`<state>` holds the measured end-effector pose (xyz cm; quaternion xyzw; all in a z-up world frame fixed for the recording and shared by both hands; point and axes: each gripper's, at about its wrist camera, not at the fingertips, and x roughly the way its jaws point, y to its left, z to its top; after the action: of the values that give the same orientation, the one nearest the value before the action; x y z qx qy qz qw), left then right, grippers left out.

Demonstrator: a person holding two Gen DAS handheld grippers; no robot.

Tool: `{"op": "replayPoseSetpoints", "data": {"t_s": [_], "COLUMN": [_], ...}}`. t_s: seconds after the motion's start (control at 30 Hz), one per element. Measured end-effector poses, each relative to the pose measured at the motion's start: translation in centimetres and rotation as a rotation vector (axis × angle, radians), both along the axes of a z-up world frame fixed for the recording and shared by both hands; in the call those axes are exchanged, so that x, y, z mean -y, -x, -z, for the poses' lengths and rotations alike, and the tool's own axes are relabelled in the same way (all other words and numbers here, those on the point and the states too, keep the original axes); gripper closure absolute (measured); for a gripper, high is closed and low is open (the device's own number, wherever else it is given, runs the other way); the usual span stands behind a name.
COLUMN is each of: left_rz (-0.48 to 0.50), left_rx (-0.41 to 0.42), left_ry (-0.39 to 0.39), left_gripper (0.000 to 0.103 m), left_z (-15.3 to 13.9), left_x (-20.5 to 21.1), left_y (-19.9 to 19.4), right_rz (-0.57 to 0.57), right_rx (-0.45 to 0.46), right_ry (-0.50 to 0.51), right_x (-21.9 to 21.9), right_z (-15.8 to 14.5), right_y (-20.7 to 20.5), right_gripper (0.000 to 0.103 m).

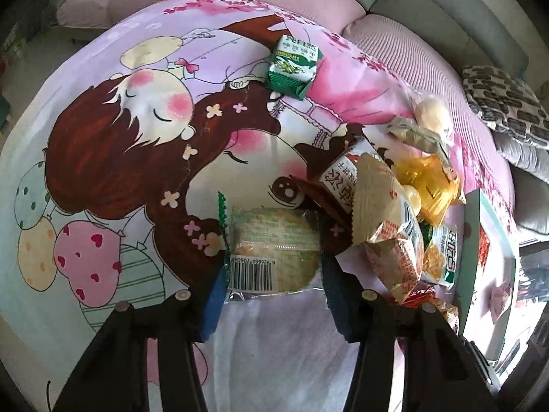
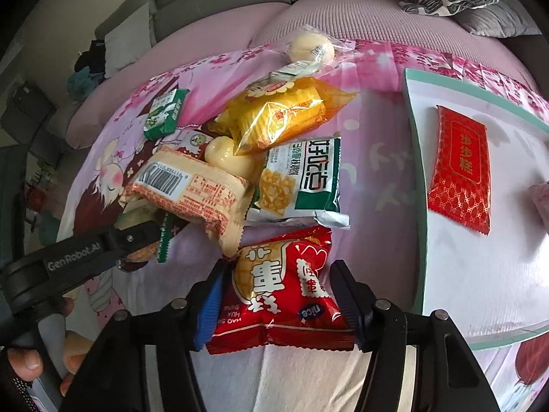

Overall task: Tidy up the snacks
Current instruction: 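Grasp the cookie packet with the left tool while the right tool grasps the red candy bag, then carry both packets into the tray and open both tools to release them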

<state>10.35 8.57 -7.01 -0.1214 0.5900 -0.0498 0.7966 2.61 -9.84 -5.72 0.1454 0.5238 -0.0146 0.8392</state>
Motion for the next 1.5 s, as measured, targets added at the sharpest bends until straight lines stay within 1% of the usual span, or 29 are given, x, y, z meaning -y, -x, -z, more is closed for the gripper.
{"op": "replayPoseSetpoints", "data": {"t_s": [0.1, 0.13, 0.2, 0.33, 0.63, 0.77, 0.9, 1.03, 1.17, 1.4, 1.5], "left_rz": [-0.017, -0.024, -0.041, -0.065, -0.130, -0.149, -0.146, -0.109, -0.059, 0.085, 0.178], "left_rx": [-0.003, -0.002, 0.005, 0.032, 0.105, 0.157, 0.203, 0.256, 0.280, 0.283, 0.290], "left_ry": [0.018, 0.023, 0.036, 0.052, 0.080, 0.097, 0.099, 0.101, 0.122, 0.151, 0.156], "left_gripper": [0.049, 0.049, 0.049, 0.049, 0.049, 0.049, 0.049, 0.049, 0.049, 0.049, 0.049], "left_z": [0.0, 0.2, 0.1, -0.9, -3.4, -4.8, -6.0, -7.4, -8.2, -9.1, -9.6], "left_x": [-0.7, -0.1, -0.3, -1.3, -3.5, -3.8, -3.4, -2.3, -0.6, 5.0, 8.5], "left_y": [0.0, 0.0, 0.2, 0.7, 1.4, 1.6, 1.9, 2.4, 2.5, 2.6, 2.5], "right_rz": [0.003, 0.004, 0.008, 0.016, 0.034, 0.049, 0.066, 0.094, 0.154, 0.316, 0.381], "right_rx": [-0.004, -0.005, -0.010, 0.001, 0.084, 0.139, 0.169, 0.183, 0.204, 0.210, 0.216], "right_ry": [-0.010, -0.010, -0.011, -0.025, -0.052, -0.068, -0.061, -0.054, -0.025, -0.019, 0.001], "right_x": [0.1, 0.1, 0.1, 0.3, 0.9, 1.3, 1.6, 2.5, 4.8, 10.9, 13.5], "right_z": [0.0, -0.1, -0.1, -0.4, -3.0, -4.6, -5.5, -6.0, -6.7, -7.2, -7.5], "right_y": [0.0, 0.1, 0.1, 0.4, 1.6, 2.3, 2.5, 2.5, 2.8, 3.2, 3.3], "right_gripper": [0.040, 0.040, 0.040, 0.042, 0.043, 0.043, 0.043, 0.043, 0.043, 0.043, 0.043]}}
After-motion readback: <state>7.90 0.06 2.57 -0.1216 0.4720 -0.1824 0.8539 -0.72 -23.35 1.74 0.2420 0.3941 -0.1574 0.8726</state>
